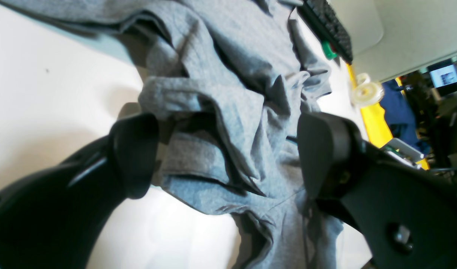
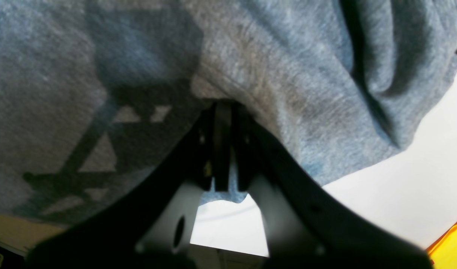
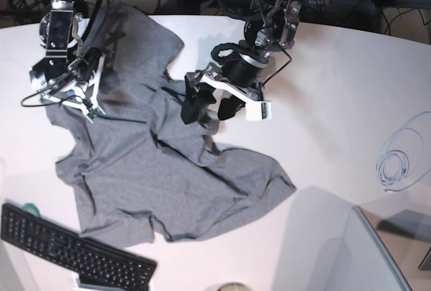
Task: Layout the t-shirt on the table in an organized manner, then fold the t-shirt properly
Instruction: 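Drag the grasped fabric with the left gripper toward its own arm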
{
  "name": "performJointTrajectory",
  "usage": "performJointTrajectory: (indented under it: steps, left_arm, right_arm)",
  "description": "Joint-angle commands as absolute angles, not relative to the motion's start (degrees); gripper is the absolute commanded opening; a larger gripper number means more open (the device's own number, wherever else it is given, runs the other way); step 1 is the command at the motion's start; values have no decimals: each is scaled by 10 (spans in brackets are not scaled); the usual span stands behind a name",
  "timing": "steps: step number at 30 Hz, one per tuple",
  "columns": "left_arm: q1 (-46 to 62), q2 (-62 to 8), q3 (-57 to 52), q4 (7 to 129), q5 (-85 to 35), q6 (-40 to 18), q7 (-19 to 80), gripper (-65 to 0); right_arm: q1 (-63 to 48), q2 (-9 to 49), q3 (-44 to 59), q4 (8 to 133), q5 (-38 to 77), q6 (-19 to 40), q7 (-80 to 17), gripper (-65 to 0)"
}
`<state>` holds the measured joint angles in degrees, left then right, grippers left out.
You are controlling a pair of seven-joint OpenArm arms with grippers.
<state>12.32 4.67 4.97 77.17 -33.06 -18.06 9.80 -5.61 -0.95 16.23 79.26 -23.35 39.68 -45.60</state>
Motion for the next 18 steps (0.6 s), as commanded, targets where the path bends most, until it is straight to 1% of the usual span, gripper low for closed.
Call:
performJointTrajectory:
  steps: [1, 6, 12, 18]
  left_arm:
    - [111, 58, 48, 777, -335, -199, 89, -95]
    - [90, 79, 33, 727, -346, -207, 90, -95]
    - [55, 73, 37, 660, -488, -209, 90, -95]
    - [44, 71, 37, 655, -496, -209, 90, -95]
  right_arm:
    - [-69, -14, 160, 770, -234, 400, -465, -626]
    - [-69, -14, 161, 770, -234, 400, -465, -626]
    - [-69, -14, 160, 769, -234, 400, -465, -626]
    - [-69, -14, 160, 769, -234, 400, -465, -626]
